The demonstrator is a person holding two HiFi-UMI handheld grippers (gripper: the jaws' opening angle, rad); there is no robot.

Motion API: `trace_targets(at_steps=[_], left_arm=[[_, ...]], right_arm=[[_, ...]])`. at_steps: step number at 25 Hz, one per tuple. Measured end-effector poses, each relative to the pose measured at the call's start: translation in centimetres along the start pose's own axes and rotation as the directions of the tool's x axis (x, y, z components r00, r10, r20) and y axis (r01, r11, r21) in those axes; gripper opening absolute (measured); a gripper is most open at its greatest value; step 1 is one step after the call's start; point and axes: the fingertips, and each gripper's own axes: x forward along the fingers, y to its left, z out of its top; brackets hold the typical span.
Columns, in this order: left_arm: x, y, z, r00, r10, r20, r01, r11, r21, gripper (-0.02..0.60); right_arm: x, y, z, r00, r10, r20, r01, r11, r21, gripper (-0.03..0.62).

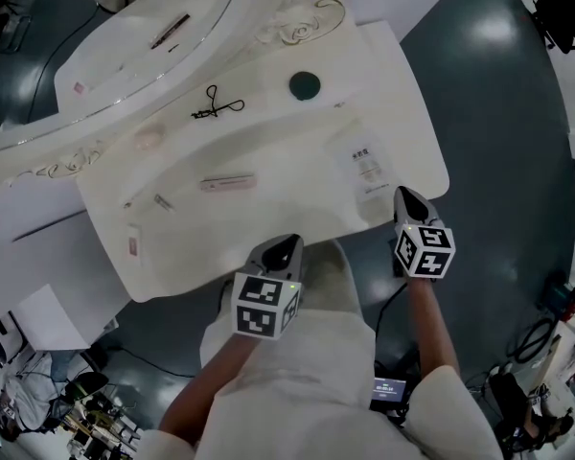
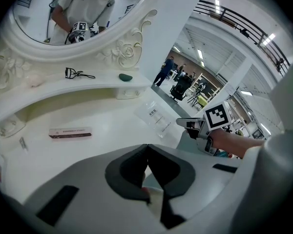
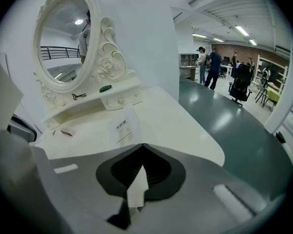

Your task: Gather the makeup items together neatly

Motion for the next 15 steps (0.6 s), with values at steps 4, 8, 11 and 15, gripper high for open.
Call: trace_targets(at_steps=[4,8,11,15], left_arm=[[0.2,0.1,0.1,1.000,0.004,-0.002,-0.004,1.000,0.003,0.009],[0.3,0.1,0.1,1.000,0.005,-0.007,-0.005,1.000,0.006,0.009],[0.5,0.0,0.1,1.000,0.003,-0.009,-0.003,1.000,0.009,0.009],[0.6,-0.1,0.0,1.000,0.000,-0.014,0.000,1.000,0.013,0.009]], right_arm=[[0.6,-0.7,-0.8,1.000,-0.015,-0.014,0.016,0.999,0.052,0.002],[0.9,-1.1,-1.3,0.999,-0.032,-0.024,0.034,0.997,0.073,0.002],[1.0,-1.4,-1.6,0.999,-0.045,-0.027,0.047,0.996,0.076,0.002],[1.3,-1.5,-2.0,0.998,-0.056,-0.040,0.058,0.996,0.073,0.002]])
